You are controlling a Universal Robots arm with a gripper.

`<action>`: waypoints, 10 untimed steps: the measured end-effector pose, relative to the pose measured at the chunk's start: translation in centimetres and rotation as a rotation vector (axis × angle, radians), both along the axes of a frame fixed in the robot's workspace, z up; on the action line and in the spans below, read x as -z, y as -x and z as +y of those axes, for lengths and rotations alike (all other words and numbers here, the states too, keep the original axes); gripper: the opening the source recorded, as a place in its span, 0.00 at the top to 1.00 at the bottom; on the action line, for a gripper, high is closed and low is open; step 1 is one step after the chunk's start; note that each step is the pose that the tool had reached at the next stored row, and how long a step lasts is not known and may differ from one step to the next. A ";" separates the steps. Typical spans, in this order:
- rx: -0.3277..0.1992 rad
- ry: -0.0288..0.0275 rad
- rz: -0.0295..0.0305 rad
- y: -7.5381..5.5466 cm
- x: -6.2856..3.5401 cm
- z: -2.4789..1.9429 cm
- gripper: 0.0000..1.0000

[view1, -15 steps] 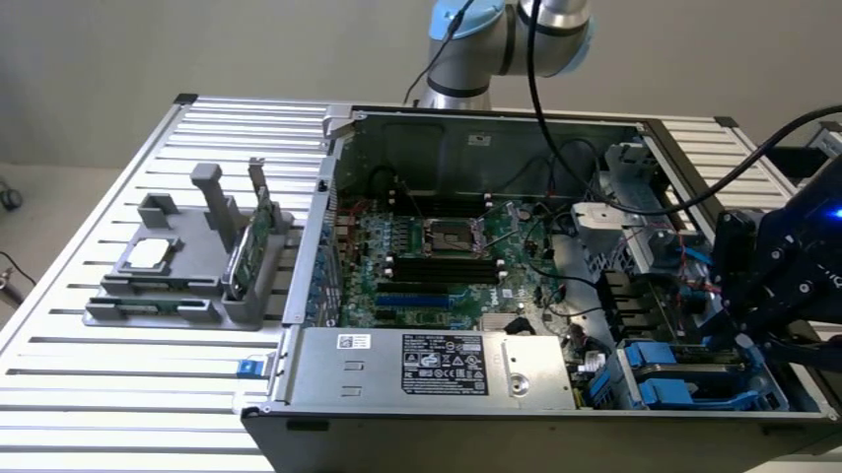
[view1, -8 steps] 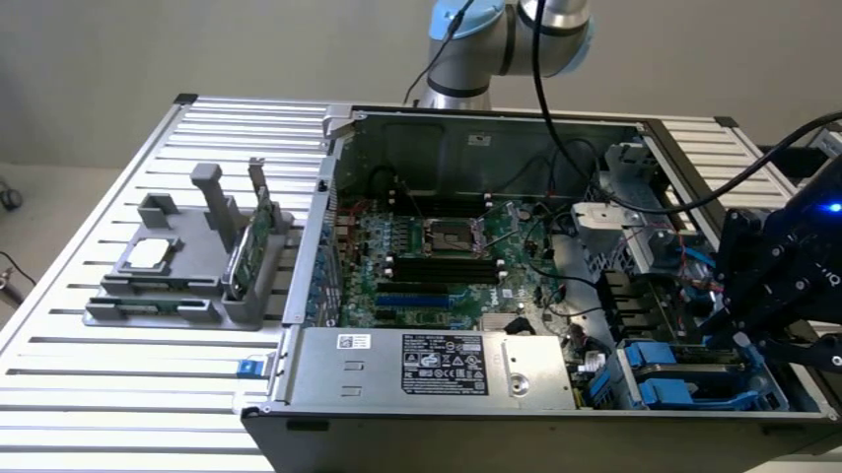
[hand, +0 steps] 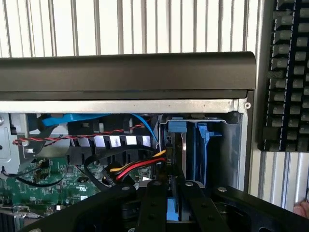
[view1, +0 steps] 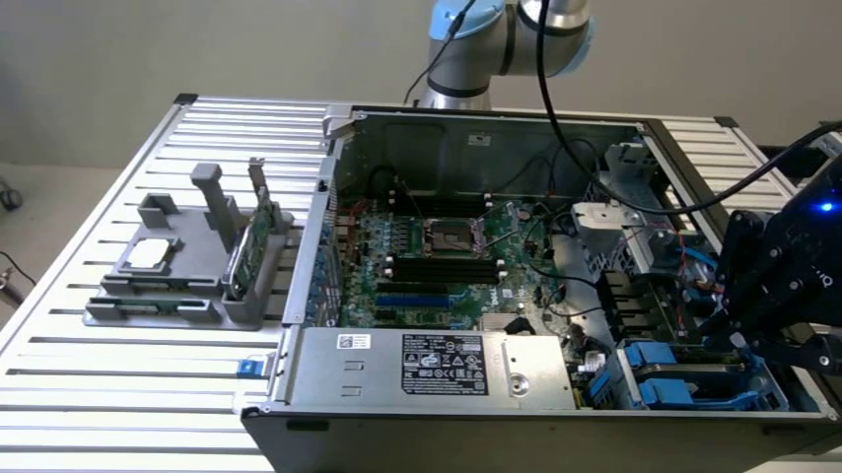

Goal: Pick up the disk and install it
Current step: 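Insert the disk into the insertion slot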

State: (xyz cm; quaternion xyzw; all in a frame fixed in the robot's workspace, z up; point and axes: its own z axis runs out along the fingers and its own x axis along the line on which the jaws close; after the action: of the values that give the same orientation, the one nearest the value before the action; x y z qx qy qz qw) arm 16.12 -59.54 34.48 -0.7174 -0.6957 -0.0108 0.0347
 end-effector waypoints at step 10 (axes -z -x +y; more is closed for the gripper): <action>0.000 0.0006 0.0008 0.0 0.25 0.08 0.83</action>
State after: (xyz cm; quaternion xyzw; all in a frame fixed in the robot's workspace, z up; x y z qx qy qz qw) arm 16.13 -59.46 34.23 -0.7174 -0.6957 -0.0103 0.0348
